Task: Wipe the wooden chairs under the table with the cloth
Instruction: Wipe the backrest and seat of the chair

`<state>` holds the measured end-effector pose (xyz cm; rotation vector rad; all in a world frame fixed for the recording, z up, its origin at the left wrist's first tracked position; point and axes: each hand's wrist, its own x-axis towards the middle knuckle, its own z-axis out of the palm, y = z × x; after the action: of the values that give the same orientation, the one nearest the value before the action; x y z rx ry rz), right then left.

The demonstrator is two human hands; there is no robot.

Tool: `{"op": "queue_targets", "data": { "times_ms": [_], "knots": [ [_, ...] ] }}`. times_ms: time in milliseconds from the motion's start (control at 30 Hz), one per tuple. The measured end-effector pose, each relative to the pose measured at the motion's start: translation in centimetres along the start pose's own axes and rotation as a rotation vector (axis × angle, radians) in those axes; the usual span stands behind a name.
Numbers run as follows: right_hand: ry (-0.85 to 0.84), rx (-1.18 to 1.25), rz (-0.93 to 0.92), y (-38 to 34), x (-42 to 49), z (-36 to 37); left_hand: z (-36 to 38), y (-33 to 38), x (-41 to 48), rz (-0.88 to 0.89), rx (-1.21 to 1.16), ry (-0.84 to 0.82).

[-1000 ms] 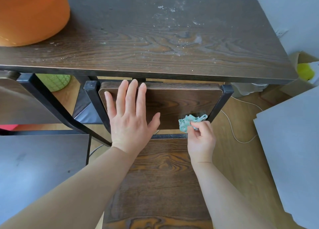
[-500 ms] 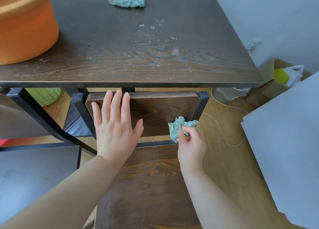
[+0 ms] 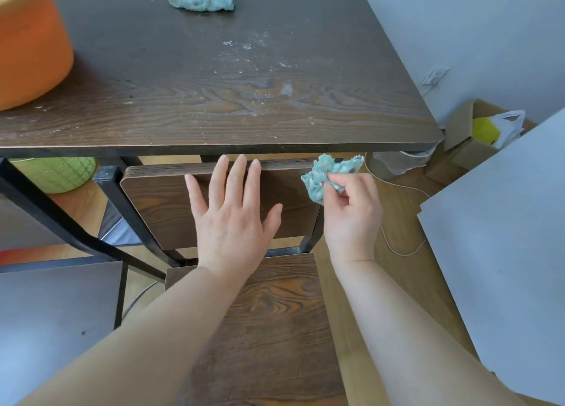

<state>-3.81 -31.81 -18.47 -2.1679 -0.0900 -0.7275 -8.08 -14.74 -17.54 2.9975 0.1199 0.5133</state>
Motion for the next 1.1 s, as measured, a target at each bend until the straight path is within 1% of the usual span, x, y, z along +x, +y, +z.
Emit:
{"op": "queue_targets", "data": {
  "times_ms": [100,167,433,633,800,967,1100],
  "knots": [
    [0.017,0.022,-0.048,1.1,-0.3,0.6,0.8,-0.2,-0.1,0.001,0.024,0.048],
    [-0.006,0.015,-0.05,2.0,-1.0,0.9,1.2,-0.1,0.1,-0.009,0.023,0.077],
    [-0.147,0.015,0.055,6.7,-5.5,2.7,2.4,-0.5,0.7,0.0,0.029,0.175],
    [-0.189,-0.046,0.113,9.3,-8.5,3.9,2.9,-0.7,0.7,0.012,0.034,0.216],
    [-0.226,-0.085,0.159,10.5,-9.9,4.4,3.0,-0.6,0.6,0.011,0.039,0.217],
    [-0.295,-0.147,0.226,9.7,-10.2,4.0,2.4,-0.5,0.0,0.02,0.043,0.186],
    [-0.254,-0.093,0.245,7.6,-9.9,2.1,1.5,-0.6,-0.2,0.021,0.033,0.11]
  ]
}}
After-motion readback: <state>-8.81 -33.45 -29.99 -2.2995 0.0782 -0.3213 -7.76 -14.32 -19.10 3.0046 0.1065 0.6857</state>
